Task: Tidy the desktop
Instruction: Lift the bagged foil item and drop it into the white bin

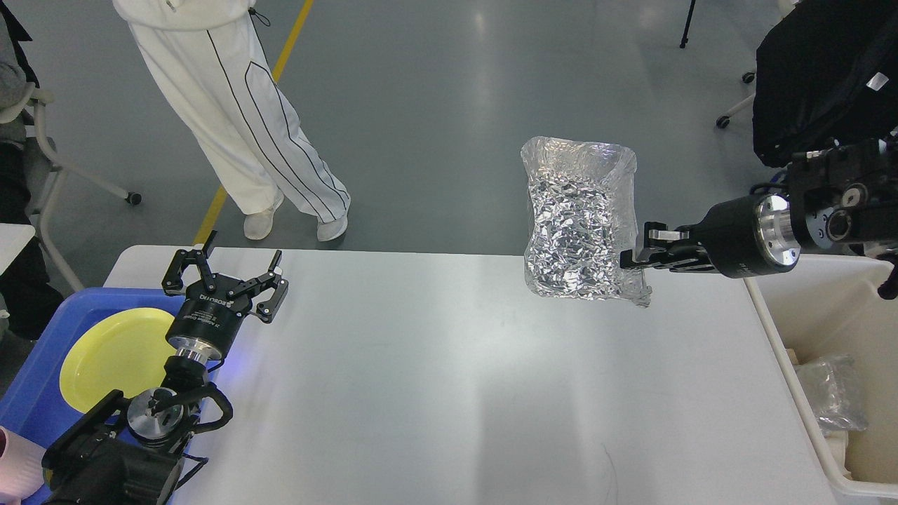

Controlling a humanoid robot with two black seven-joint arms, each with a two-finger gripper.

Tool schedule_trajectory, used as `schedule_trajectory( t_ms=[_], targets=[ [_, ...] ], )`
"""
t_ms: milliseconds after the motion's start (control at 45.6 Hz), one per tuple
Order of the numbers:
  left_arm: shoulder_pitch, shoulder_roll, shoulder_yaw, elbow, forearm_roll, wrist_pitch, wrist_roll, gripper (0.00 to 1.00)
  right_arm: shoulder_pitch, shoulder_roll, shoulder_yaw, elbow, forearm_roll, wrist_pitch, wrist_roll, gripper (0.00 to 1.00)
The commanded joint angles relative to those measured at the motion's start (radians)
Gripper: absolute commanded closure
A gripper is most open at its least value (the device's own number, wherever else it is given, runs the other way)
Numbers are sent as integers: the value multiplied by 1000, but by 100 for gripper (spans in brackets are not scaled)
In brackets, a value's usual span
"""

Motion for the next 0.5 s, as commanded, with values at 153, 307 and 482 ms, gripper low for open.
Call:
schedule_trajectory(
  t_ms=[153, 307, 482],
  targets=[
    [0, 0, 0, 0, 0, 0, 0, 4, -253, -22, -22, -255, 2, -15, -4, 100],
    [0, 0, 0, 0, 0, 0, 0, 4, -551, -93, 29, -687, 9, -24, -1, 100],
    [0, 0, 0, 0, 0, 0, 0, 4, -1086, -68, 225, -1385, 175, -21, -7, 100]
  ],
)
